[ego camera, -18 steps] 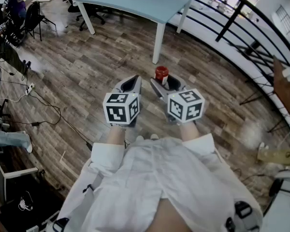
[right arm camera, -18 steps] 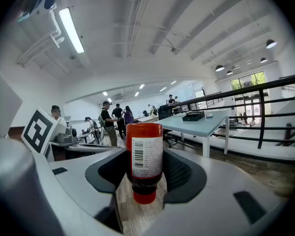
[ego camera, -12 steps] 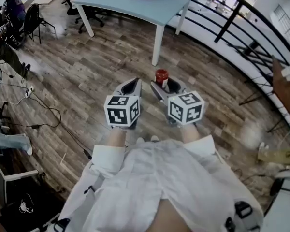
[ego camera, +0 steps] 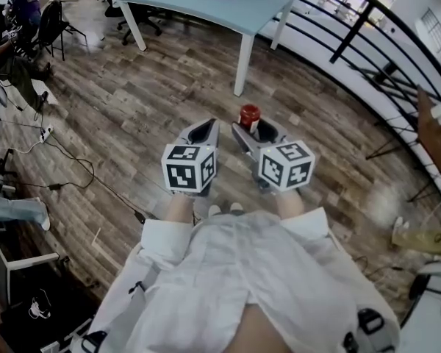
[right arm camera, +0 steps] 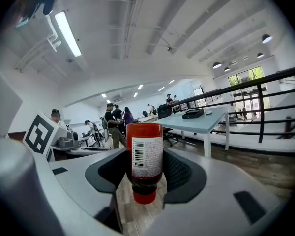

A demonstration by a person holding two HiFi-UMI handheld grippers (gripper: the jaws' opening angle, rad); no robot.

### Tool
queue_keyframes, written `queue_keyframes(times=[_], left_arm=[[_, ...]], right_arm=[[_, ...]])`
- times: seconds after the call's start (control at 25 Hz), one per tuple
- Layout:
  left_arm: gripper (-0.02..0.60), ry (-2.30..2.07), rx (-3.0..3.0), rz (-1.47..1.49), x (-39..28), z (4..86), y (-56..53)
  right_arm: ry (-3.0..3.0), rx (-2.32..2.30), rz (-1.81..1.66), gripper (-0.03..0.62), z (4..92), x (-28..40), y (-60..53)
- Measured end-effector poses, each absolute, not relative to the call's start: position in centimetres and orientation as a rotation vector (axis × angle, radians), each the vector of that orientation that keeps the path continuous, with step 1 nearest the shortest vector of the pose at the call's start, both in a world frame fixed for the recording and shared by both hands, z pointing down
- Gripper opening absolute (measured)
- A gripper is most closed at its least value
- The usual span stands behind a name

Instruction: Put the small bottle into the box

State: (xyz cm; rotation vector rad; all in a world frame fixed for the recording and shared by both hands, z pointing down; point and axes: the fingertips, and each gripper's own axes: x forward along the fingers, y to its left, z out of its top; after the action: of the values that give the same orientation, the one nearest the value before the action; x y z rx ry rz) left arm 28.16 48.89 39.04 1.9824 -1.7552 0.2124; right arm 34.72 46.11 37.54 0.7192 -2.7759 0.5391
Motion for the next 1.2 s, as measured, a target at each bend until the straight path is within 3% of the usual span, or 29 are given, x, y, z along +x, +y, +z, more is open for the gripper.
queue_keyframes(times=[1.2], left_arm=[[0.005,-1.727,1.972,0.247,22.4,41.6,48.7]], right_arm=[[-2.747,0.747,0.522,0.209,39.6,29.4,45.1]])
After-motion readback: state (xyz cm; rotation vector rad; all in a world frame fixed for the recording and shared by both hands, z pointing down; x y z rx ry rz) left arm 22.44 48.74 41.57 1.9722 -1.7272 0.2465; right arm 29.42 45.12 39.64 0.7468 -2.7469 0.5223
